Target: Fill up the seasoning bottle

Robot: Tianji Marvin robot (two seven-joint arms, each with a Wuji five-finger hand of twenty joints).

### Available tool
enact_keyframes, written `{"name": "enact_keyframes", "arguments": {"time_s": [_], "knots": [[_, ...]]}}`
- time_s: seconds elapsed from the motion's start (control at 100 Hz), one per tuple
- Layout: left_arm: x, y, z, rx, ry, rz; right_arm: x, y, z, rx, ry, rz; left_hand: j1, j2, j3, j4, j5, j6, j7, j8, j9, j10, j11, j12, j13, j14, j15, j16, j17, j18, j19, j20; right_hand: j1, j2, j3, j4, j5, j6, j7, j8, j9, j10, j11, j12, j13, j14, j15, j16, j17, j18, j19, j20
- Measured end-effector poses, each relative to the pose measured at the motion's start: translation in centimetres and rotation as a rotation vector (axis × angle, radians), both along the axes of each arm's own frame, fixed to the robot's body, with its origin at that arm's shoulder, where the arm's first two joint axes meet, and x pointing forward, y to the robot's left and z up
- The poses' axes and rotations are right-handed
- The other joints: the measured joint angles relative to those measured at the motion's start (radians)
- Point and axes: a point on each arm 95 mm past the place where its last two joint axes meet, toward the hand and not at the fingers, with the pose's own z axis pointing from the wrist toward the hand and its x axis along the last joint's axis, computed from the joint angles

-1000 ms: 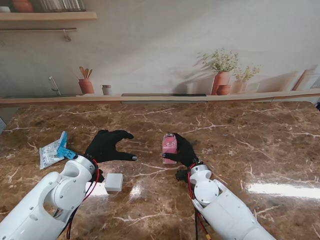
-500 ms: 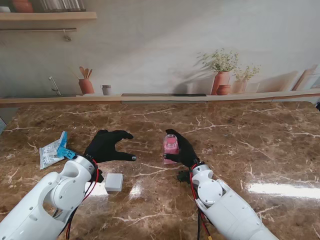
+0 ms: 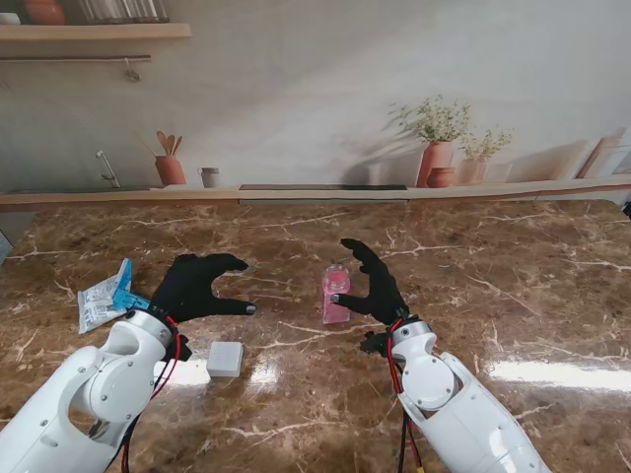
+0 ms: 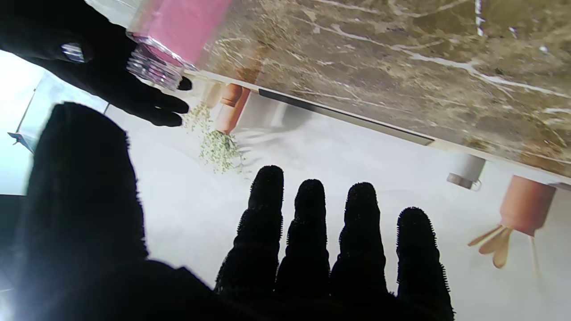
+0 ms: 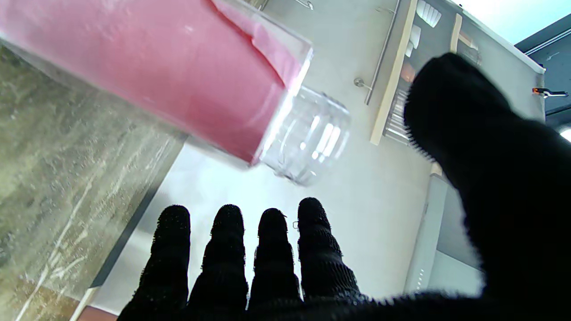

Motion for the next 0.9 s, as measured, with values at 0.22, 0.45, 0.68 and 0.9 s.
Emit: {"name": "enact_keyframes", "arguments": {"time_s": [0.22,0.45,0.68,0.9], "knots": [[-0.5,2.8,0.8,0.023,-0.027,0.099,-0.6,-0.8,0.9,-0.025,-0.041,-0.006,0.0,0.021,0.0,0.0,0.0,0.0,0.0,0.0,0.0,0.0,0.0,0.0,-0.002,0.0,0.0,0.0,-0.01,0.0,-0.023,0.0,0.0,0.043,-0.03,0.0,0.0,0.006,0.0,0.0,0.0,0.006,0.0,-0.011,0.0,0.0,0.0,-0.008,0.0,0.0,-0.011,0.0],[-1.1,7.6,1.7,0.085,-0.049,0.279,-0.9,-1.1,1.3,-0.036,-0.058,-0.005,0.037,0.038,0.008,0.0,0.0,0.016,-0.038,0.0,-0.011,0.0,-0.011,-0.001,-0.018,0.0,0.0,0.0,-0.011,0.006,-0.025,0.0,0.0,0.078,-0.047,0.0,0.0,0.007,0.0,0.0,0.0,0.007,0.0,-0.011,0.0,0.0,0.0,-0.01,0.0,0.0,-0.011,0.0],[-1.3,11.0,1.9,0.135,0.013,0.411,-0.9,-1.2,1.2,-0.037,-0.058,-0.005,0.009,0.039,0.404,0.012,0.0,0.041,-0.084,-0.017,-0.062,0.03,-0.027,-0.002,-0.053,0.0,-0.012,-0.001,-0.011,0.013,-0.039,0.0,0.001,0.092,-0.065,0.0,0.0,0.007,0.0,0.0,0.0,0.007,0.0,-0.011,0.001,0.0,0.0,-0.01,0.002,0.0,-0.011,0.0],[-0.8,13.0,0.4,0.147,0.066,0.495,-0.9,-1.1,1.2,-0.034,-0.056,-0.005,-0.031,0.038,0.435,0.012,-0.021,0.04,-0.114,-0.028,-0.099,0.016,-0.039,-0.011,-0.091,0.0,-0.023,-0.004,-0.024,0.028,-0.068,0.0,0.002,0.103,-0.075,0.0,0.002,0.007,0.0,0.0,0.002,0.007,0.0,-0.011,0.002,0.0,0.001,-0.01,0.003,0.0,-0.011,0.0]]}}
